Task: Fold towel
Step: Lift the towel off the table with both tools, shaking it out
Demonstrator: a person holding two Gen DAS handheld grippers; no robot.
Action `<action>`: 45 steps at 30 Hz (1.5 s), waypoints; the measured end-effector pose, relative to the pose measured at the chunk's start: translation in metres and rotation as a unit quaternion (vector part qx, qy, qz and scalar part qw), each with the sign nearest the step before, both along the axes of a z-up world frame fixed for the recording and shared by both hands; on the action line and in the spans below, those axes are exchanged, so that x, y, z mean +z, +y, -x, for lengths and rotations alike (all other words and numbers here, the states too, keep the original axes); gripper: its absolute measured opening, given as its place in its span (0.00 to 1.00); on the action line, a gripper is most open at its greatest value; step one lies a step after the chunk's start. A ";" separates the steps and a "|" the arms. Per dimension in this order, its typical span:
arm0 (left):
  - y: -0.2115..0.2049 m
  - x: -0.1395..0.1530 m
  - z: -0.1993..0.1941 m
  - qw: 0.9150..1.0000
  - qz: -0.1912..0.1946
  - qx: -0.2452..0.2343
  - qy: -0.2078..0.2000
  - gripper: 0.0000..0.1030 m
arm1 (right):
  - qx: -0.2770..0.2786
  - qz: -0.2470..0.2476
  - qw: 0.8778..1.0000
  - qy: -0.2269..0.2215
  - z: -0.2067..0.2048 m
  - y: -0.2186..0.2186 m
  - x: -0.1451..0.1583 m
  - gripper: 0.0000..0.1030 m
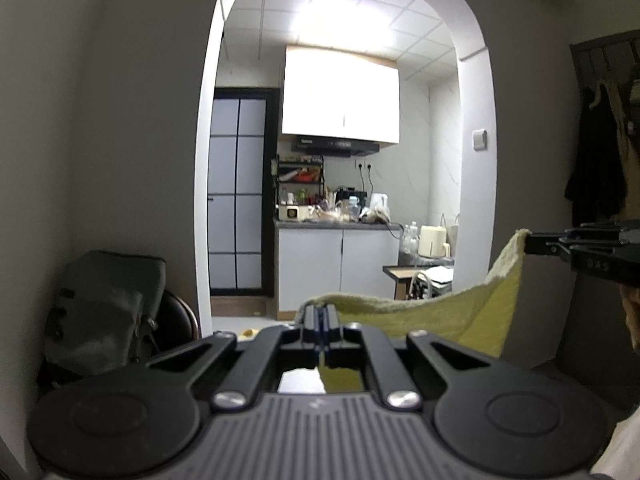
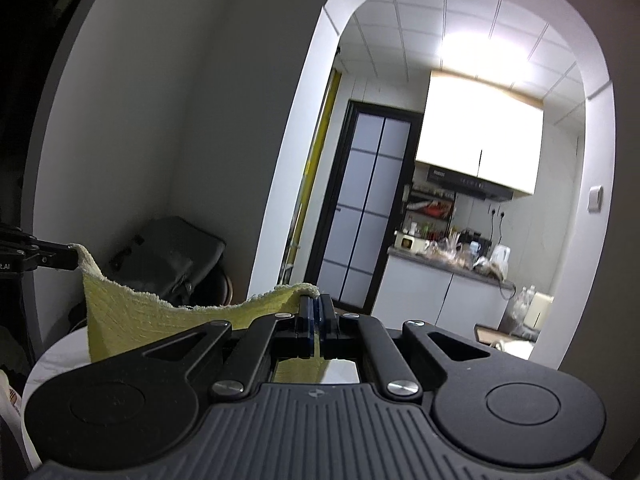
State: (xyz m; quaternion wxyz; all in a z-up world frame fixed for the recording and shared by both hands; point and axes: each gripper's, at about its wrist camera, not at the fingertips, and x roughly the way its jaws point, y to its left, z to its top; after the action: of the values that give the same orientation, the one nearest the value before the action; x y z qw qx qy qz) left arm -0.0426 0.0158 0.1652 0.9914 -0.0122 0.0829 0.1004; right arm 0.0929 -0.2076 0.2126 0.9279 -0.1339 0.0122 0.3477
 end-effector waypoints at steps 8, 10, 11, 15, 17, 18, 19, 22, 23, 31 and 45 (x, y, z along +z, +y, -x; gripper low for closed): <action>-0.020 0.021 0.013 0.999 -0.028 0.001 -0.023 0.02 | -0.001 -0.018 0.999 -0.031 0.020 -0.014 0.025 0.02; -0.024 0.025 0.018 0.999 -0.037 0.002 -0.027 0.02 | -0.002 -0.021 0.999 -0.038 0.025 -0.016 0.030 0.02; -0.025 0.027 0.021 0.999 -0.039 0.003 -0.030 0.02 | -0.002 -0.023 0.999 -0.041 0.027 -0.018 0.032 0.02; -0.032 0.036 0.033 0.998 -0.050 0.007 -0.041 0.02 | -0.002 -0.026 0.998 -0.056 0.039 -0.020 0.041 0.02; -0.035 0.041 0.040 0.997 -0.055 0.008 -0.047 0.02 | -0.001 -0.029 0.997 -0.065 0.047 -0.022 0.046 0.02; -0.037 0.042 0.043 0.997 -0.059 0.009 -0.050 0.02 | 0.000 -0.030 0.997 -0.070 0.051 -0.023 0.049 0.02; -0.039 0.044 0.047 0.997 -0.062 0.010 -0.053 0.02 | 0.001 -0.032 0.997 -0.074 0.055 -0.024 0.051 0.02; -0.044 0.049 0.054 0.996 -0.070 0.011 -0.060 0.02 | 0.003 -0.037 0.996 -0.082 0.065 -0.027 0.056 0.02; -0.045 0.051 0.056 0.995 -0.072 0.012 -0.063 0.02 | 0.004 -0.039 0.996 -0.085 0.070 -0.029 0.057 0.02; -0.058 0.057 0.077 0.993 -0.086 0.018 -0.075 0.02 | 0.003 -0.046 0.995 -0.089 0.094 -0.041 0.059 0.02; -0.068 0.049 0.106 0.994 -0.083 0.019 -0.066 0.02 | 0.004 -0.038 0.996 -0.078 0.120 -0.043 0.046 0.02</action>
State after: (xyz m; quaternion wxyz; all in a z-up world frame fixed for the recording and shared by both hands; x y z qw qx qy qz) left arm -0.1483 -0.0526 0.2141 0.9902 0.0620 0.0082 0.1246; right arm -0.0274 -0.2509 0.2583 0.9291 -0.1254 -0.0743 0.3399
